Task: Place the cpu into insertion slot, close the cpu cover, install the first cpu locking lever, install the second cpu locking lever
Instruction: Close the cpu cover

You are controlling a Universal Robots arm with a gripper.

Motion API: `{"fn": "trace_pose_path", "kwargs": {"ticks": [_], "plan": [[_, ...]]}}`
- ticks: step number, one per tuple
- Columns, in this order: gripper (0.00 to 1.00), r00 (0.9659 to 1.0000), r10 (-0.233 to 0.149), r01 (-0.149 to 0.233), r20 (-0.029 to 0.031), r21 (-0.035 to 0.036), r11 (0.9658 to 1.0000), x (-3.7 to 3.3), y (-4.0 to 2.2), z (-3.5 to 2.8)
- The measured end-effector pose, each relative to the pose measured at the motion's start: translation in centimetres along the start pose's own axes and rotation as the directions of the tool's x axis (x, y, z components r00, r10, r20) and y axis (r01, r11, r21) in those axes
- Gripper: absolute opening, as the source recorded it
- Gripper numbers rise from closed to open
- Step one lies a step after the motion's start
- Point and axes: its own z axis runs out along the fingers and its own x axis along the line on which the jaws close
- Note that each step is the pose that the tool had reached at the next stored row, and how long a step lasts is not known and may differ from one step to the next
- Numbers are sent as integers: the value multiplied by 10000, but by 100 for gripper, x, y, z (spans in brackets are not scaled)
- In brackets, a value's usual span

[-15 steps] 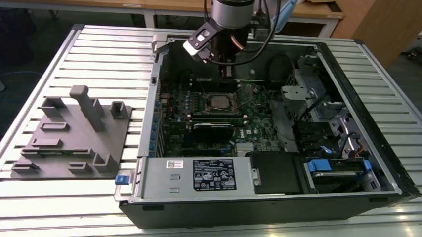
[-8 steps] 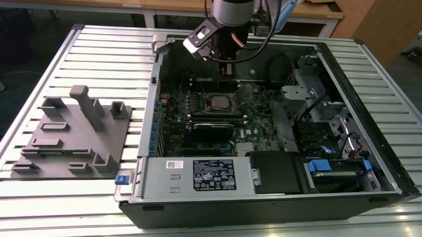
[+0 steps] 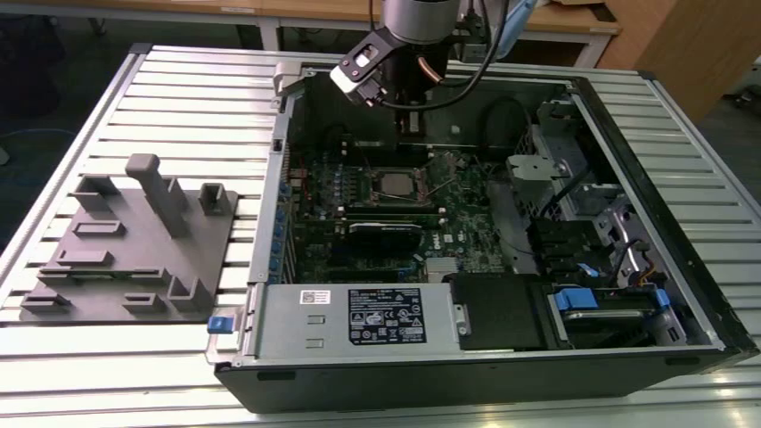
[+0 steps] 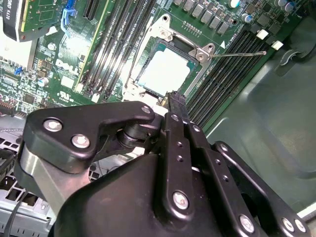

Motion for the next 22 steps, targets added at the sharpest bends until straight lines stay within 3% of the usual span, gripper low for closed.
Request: {"fn": "trace_pose_path", "kwargs": {"ticks": [22], "plan": [[10,10000,0,0,0,0,10000,1,58,2]]}}
